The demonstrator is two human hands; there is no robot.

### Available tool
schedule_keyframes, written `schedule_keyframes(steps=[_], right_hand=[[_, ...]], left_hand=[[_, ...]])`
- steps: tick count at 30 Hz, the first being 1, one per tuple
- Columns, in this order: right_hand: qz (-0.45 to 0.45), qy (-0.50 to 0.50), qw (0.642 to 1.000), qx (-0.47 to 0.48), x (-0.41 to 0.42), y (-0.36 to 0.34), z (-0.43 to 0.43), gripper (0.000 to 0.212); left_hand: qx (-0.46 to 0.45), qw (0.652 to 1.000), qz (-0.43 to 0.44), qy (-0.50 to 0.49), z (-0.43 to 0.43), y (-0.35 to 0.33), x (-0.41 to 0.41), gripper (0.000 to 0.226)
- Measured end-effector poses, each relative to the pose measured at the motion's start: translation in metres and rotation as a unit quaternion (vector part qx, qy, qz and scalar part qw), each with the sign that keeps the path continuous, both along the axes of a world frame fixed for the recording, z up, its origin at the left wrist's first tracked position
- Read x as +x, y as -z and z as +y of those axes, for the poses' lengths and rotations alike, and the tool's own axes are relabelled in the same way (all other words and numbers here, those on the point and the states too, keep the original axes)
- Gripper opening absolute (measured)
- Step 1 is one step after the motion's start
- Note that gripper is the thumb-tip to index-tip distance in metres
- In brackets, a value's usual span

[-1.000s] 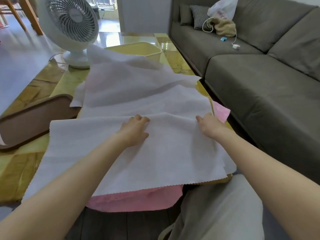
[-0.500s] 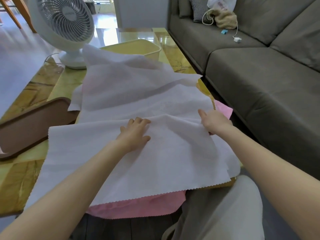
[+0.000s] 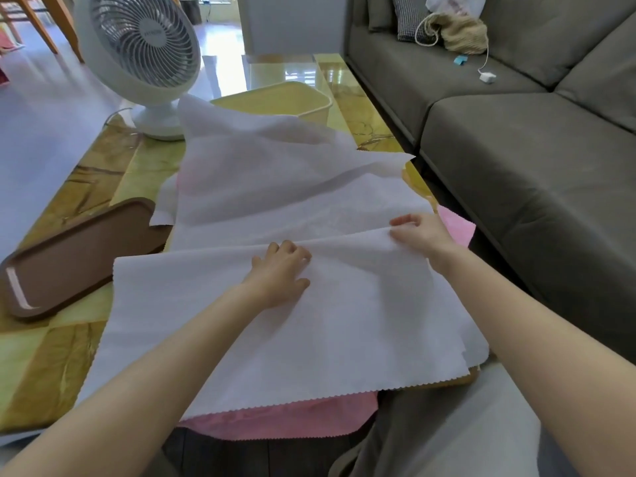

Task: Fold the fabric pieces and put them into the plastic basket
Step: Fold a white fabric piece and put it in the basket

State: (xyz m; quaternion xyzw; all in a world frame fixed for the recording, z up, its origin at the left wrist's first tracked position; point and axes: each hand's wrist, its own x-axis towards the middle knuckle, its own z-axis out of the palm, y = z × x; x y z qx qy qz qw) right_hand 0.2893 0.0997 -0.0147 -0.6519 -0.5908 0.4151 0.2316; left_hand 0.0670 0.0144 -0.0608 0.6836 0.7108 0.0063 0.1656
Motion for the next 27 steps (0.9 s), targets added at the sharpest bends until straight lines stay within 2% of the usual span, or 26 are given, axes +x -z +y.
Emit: schedule_keyframes(steps=[2,5,11,16,19,23,25,27], right_hand=[[-0.025,0.003,0.997,0.069,0.000,0.002,0.007,0.018],[-0.059,-0.008,0.992,0.108,-0.002,0.008,0.016,0.018],[-0.101,-0.017,0.988,0.111,-0.004,0.027,0.034,0.022],[-0.229,-0.059,0.967,0.096,0.000,0.036,0.041,0.018],[-0.356,-0.087,0.916,0.161,-0.007,0.033,0.040,0.025],[-0.297,-0.219,0.904,0.217,-0.040,0.029,0.028,0.046],[-0.318,-0.291,0.880,0.199,-0.057,0.031,0.022,0.060],[-0.354,-0.315,0.864,0.168,-0.066,0.032,0.022,0.067]], left_hand=[[0.011,1.000,0.005,-0.001,0.002,0.000,-0.001,0.042],[0.045,0.999,0.007,-0.024,0.008,0.000,-0.004,0.039],[0.068,0.995,0.039,-0.068,0.020,-0.004,-0.021,0.042],[0.050,0.994,0.037,-0.090,0.030,-0.003,-0.032,0.024],[0.052,0.994,0.025,-0.092,0.036,-0.003,-0.034,0.019],[0.067,0.994,0.006,-0.089,0.041,-0.001,-0.034,0.019],[0.059,0.995,0.002,-0.083,0.042,-0.001,-0.036,0.018],[0.032,0.997,0.005,-0.071,0.040,-0.003,-0.042,0.021]])
